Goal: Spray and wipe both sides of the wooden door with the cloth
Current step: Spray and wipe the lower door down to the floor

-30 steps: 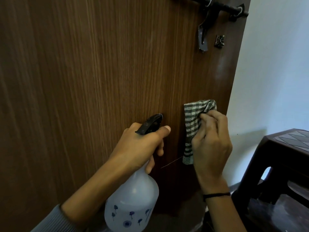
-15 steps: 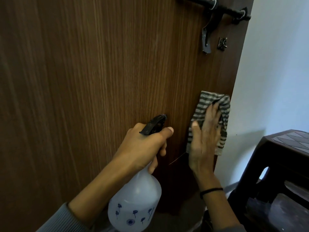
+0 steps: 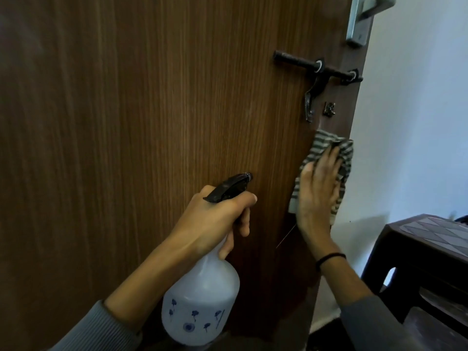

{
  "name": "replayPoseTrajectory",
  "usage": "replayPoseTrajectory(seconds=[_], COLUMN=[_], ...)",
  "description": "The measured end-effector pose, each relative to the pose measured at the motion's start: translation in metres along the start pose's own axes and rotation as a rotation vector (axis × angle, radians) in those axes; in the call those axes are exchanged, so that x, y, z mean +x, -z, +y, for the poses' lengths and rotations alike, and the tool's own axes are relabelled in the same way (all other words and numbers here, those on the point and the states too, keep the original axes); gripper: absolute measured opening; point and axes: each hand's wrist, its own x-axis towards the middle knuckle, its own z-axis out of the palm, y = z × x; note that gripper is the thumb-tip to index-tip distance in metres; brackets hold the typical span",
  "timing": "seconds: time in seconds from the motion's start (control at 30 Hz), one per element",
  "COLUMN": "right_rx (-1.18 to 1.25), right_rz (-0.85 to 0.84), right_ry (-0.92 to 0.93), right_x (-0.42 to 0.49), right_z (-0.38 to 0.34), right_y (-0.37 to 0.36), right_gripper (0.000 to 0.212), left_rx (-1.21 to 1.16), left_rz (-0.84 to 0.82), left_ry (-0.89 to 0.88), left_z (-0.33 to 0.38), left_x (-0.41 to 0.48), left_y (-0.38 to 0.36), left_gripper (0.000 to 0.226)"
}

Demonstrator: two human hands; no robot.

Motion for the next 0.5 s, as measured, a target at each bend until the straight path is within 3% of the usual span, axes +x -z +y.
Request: replayPoseTrajectory(seconds=[0.13, 0.23, 0.37, 0.5], right_rx=[-0.136, -0.323, -0.524, -0.468], right_rz=[-0.081, -0.006, 0.118, 0.188], right_ry=[0.306, 0.390, 0.284, 0.065], right_x=[-0.036, -0.034, -0.014, 0.019], right_z=[-0.021, -0.026, -0.021, 0.002], right_y=[-0.016, -0.011, -0.003, 0.001], right_gripper=[0.055, 0.057, 0.063, 0.065], left_rx=[-0.023, -0.001, 0.006, 0.029], left_rz=[0.051, 0.076, 0.087, 0.072], left_ry=[0.020, 0.043, 0.045, 0.028], left_z=[0.007, 0.001, -0.005, -0.008], left_x=[0.006, 0.008, 0.010, 0.009], left_y=[-0.002, -0.006, -0.006, -0.004], left_gripper=[0.040, 0.040, 0.039, 0.040])
